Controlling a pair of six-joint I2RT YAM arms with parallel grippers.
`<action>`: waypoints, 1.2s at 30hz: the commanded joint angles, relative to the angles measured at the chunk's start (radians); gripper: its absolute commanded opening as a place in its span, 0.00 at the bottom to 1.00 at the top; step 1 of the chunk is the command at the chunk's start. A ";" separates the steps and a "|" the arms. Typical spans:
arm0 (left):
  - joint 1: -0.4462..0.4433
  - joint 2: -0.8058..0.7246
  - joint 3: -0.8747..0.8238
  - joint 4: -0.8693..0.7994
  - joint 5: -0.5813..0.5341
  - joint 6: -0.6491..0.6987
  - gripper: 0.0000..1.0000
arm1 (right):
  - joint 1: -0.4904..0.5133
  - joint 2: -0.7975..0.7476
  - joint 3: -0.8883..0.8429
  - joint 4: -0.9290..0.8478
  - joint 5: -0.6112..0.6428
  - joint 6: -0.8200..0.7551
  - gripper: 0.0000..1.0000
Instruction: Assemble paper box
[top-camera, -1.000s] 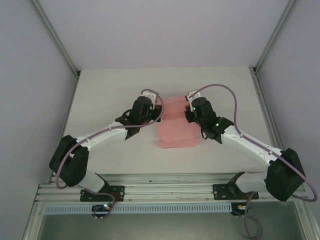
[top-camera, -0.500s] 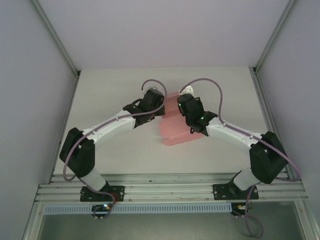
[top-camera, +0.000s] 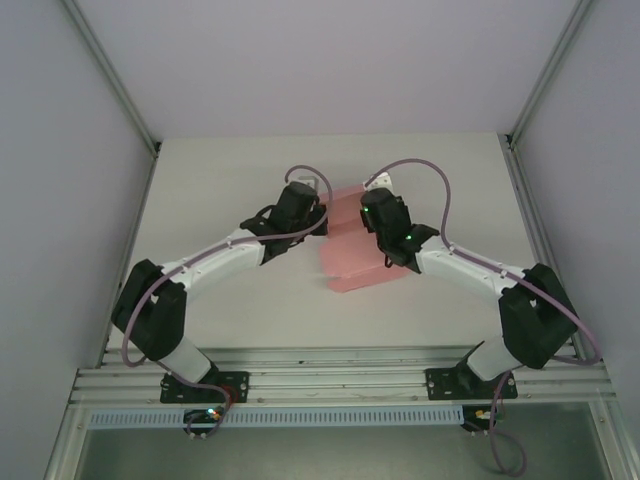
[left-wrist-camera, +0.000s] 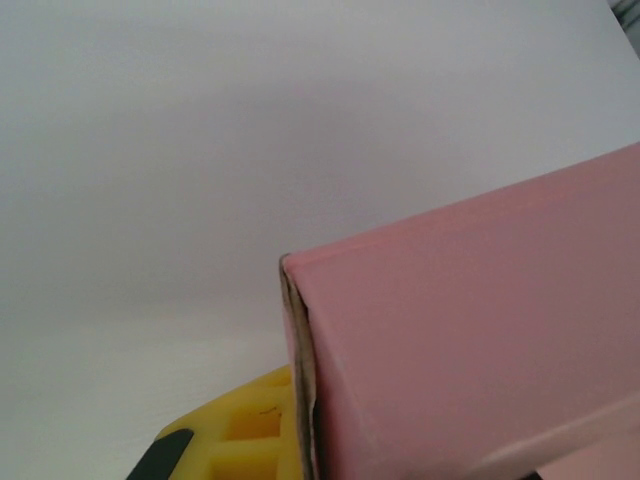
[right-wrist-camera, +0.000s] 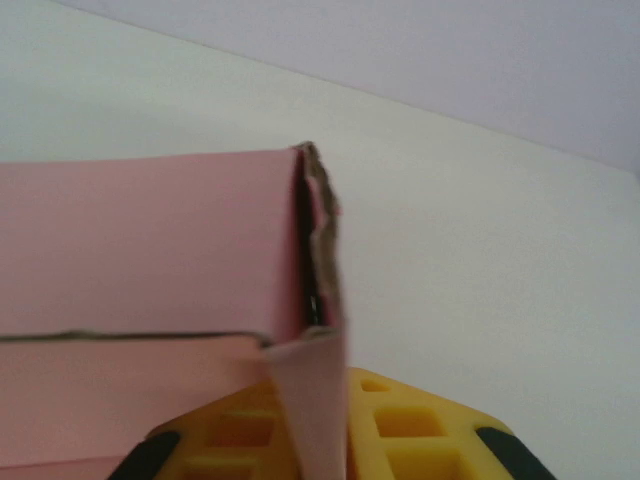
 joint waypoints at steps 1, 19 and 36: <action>0.009 -0.026 0.019 0.014 0.059 0.078 0.00 | -0.070 -0.054 -0.061 0.063 -0.098 0.036 0.17; 0.027 -0.039 0.003 0.058 0.107 0.121 0.00 | -0.064 -0.452 -0.202 0.008 -0.540 -0.065 1.00; 0.033 -0.005 0.048 0.048 0.191 0.095 0.00 | -0.057 -0.339 -0.102 -0.106 -0.260 -0.059 0.89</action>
